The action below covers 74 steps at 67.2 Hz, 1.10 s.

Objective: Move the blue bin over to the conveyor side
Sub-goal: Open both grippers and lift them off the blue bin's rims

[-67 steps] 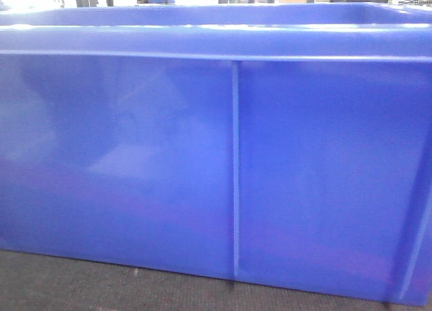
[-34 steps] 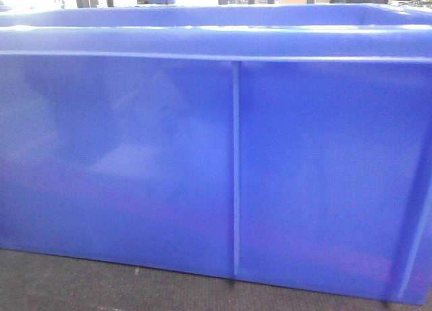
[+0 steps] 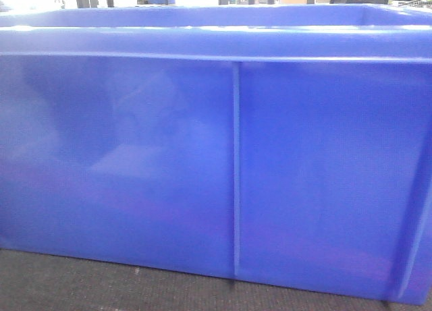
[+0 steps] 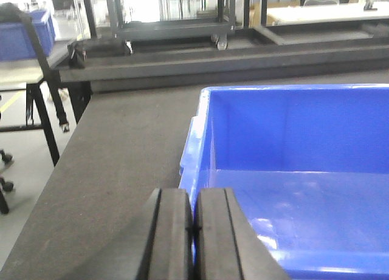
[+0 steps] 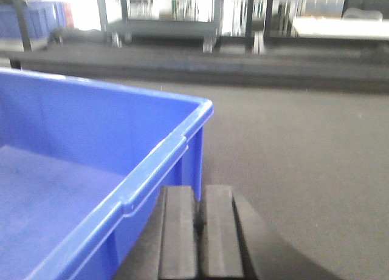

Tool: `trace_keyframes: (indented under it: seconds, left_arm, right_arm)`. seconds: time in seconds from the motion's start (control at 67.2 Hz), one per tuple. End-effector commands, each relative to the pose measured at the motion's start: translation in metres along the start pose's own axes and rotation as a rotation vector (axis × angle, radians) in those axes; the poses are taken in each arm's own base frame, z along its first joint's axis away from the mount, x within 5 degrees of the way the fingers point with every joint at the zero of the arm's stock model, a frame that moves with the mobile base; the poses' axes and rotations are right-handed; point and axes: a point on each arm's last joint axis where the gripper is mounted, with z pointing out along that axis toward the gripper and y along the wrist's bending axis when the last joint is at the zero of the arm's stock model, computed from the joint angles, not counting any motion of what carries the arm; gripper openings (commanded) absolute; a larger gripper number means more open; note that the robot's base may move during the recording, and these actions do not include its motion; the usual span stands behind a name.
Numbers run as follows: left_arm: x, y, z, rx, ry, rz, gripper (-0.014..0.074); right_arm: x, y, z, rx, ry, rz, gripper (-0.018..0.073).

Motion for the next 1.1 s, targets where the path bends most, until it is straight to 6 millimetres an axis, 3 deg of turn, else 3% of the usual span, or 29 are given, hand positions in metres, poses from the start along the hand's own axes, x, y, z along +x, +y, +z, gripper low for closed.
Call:
trace_keyframes:
  seconds: [0.0,0.893,1.086]
  left_arm:
    - [0.007,-0.001,-0.003,0.008,-0.046,-0.001,0.0004]
    - [0.012,-0.001,-0.007,0.008,-0.059,-0.007,0.0004]
    - [0.037,-0.006,-0.005,0.012,-0.059,-0.059,0.0004]
  right_arm:
    - [0.007,-0.001,-0.007,0.007,-0.067,-0.019,-0.0069]
    - [0.011,-0.001,-0.010,0.010,-0.103,-0.020,-0.0069]
    - [0.011,-0.001,-0.010,0.010,-0.103,-0.020,-0.0069]
